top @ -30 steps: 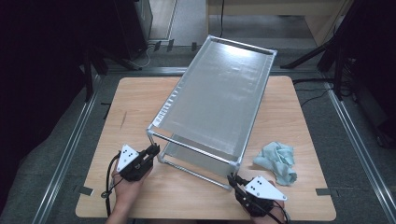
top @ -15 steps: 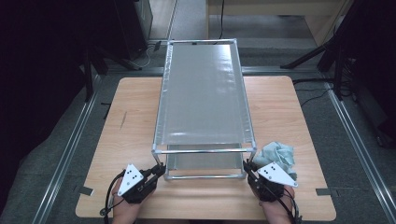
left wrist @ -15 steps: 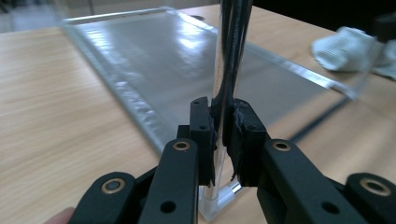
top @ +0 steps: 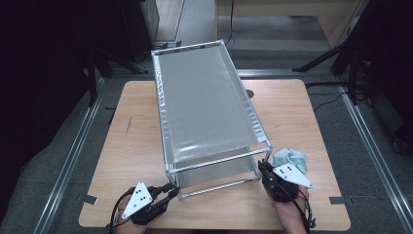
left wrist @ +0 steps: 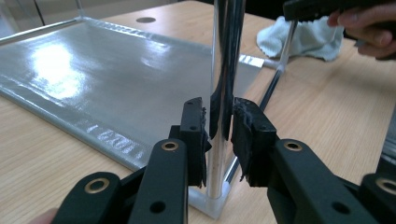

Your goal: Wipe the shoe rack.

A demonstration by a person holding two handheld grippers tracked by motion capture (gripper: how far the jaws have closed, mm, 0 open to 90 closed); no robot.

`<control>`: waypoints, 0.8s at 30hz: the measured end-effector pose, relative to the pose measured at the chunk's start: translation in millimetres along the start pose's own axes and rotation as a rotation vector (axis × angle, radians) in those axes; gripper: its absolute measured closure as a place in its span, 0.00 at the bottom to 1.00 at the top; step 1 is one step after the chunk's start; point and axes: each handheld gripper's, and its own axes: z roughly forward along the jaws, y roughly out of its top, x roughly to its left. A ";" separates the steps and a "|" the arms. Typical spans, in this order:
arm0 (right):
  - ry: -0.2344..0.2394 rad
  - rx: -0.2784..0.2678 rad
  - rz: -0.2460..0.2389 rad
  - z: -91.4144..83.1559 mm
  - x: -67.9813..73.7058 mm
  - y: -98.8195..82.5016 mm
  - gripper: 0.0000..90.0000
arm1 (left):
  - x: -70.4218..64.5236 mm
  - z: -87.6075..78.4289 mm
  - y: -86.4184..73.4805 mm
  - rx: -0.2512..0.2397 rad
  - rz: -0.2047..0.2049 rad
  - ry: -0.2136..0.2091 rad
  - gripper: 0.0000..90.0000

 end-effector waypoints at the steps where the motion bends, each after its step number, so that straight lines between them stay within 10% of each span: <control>1: -0.001 -0.001 -0.001 0.4 1.0 -0.1 0.90 | 0.1 -0.4 -0.2 0.003 -0.001 0.001 0.90; 13: 0.042 0.021 0.010 -14.7 -5.5 -4.5 0.88 | -14.2 -7.0 -0.6 0.029 0.017 -0.056 0.90; 20: 0.180 -0.081 -0.009 -48.6 -35.0 5.7 0.57 | -19.4 -9.2 -3.8 0.007 0.012 -0.052 0.90; 24: 0.090 -0.119 0.047 -64.7 -60.6 10.6 0.57 | -18.9 -7.2 -3.9 0.001 0.014 -0.070 0.90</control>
